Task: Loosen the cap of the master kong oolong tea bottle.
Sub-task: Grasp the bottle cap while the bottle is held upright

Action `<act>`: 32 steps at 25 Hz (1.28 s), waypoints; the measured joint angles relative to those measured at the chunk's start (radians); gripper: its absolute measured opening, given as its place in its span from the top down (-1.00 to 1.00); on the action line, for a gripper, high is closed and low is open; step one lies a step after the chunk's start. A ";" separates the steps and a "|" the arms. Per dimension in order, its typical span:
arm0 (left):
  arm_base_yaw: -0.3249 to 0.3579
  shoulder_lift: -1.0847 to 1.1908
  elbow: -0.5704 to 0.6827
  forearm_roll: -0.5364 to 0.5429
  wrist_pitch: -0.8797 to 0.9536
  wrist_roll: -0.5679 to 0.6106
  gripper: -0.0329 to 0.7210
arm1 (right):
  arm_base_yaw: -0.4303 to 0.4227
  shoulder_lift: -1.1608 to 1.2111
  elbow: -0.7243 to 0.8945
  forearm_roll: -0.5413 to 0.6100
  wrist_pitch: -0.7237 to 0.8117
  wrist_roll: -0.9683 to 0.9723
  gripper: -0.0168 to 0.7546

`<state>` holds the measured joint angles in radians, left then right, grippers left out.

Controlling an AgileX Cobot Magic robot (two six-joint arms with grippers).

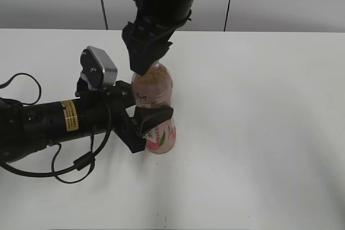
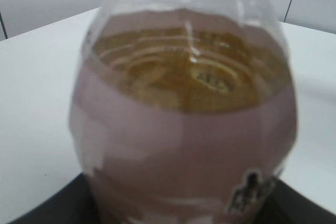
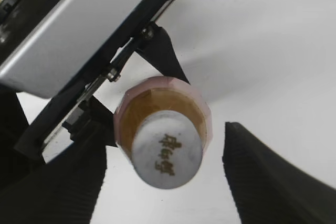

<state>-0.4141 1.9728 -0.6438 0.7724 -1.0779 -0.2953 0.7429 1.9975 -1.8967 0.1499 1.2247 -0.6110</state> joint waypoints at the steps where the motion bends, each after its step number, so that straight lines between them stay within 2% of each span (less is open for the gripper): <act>1: 0.000 0.000 0.000 0.000 0.000 0.000 -0.11 | 0.000 0.000 -0.005 0.000 -0.001 0.040 -0.48; 5: 0.000 0.000 0.000 0.000 0.000 0.000 -0.11 | 0.000 0.000 -0.050 0.000 -0.001 0.240 -0.54; 11: 0.000 0.000 0.000 0.000 0.000 0.000 -0.11 | 0.000 0.000 -0.079 0.000 -0.001 0.737 -0.55; 14: 0.000 0.000 0.000 0.000 0.000 0.000 -0.11 | 0.000 0.000 -0.080 0.001 -0.001 0.847 -0.55; 21: 0.000 0.000 0.000 0.001 0.000 0.000 -0.11 | 0.000 0.000 -0.080 0.028 -0.001 0.959 -0.53; 26: 0.000 0.000 0.000 0.001 0.000 0.000 -0.11 | 0.000 0.000 -0.080 0.030 -0.001 0.968 -0.40; 32: 0.000 0.001 0.000 0.001 0.000 0.000 -0.11 | 0.000 0.000 -0.080 0.005 -0.001 0.968 -0.38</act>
<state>-0.4141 1.9735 -0.6438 0.7736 -1.0779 -0.2953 0.7429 1.9975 -1.9771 0.1547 1.2237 0.3574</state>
